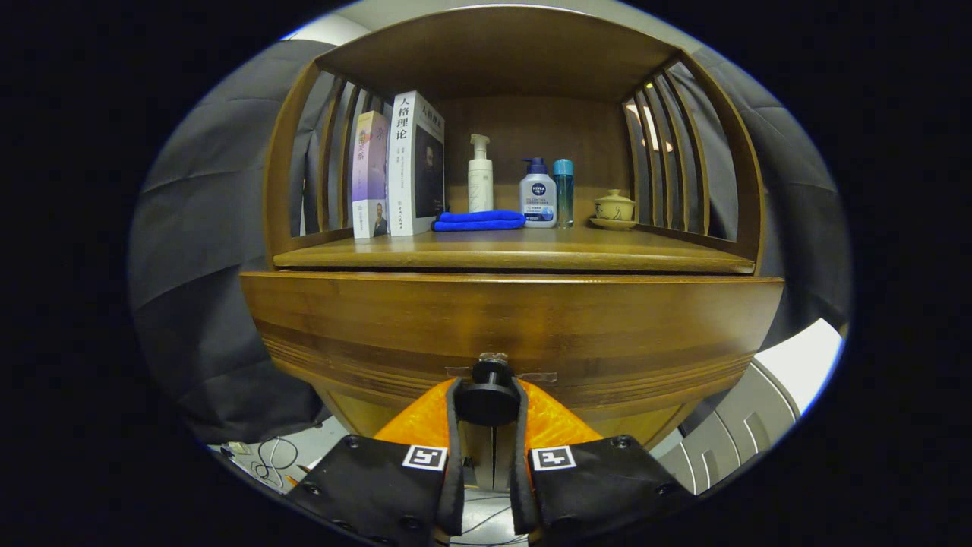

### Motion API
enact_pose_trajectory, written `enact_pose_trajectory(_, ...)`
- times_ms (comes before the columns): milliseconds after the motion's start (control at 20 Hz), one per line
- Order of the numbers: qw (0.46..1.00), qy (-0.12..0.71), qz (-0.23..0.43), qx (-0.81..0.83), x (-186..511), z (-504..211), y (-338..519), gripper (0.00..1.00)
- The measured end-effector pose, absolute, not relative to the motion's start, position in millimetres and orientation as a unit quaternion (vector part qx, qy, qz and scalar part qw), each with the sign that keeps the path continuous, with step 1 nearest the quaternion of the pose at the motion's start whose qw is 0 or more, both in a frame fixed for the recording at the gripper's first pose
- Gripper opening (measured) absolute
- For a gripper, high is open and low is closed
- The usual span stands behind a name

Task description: Pull open the drawer, take out the items inside it, and place them on the countertop above the cabinet.

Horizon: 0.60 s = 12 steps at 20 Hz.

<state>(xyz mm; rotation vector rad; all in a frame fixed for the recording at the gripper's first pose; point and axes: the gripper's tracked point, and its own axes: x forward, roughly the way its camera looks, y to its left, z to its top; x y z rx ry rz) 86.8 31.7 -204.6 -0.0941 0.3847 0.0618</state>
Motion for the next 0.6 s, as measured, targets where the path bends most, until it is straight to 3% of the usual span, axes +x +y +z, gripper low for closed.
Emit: enact_pose_trajectory(600,0.979,0.191,0.05,-0.056,17,-200,33,0.27)
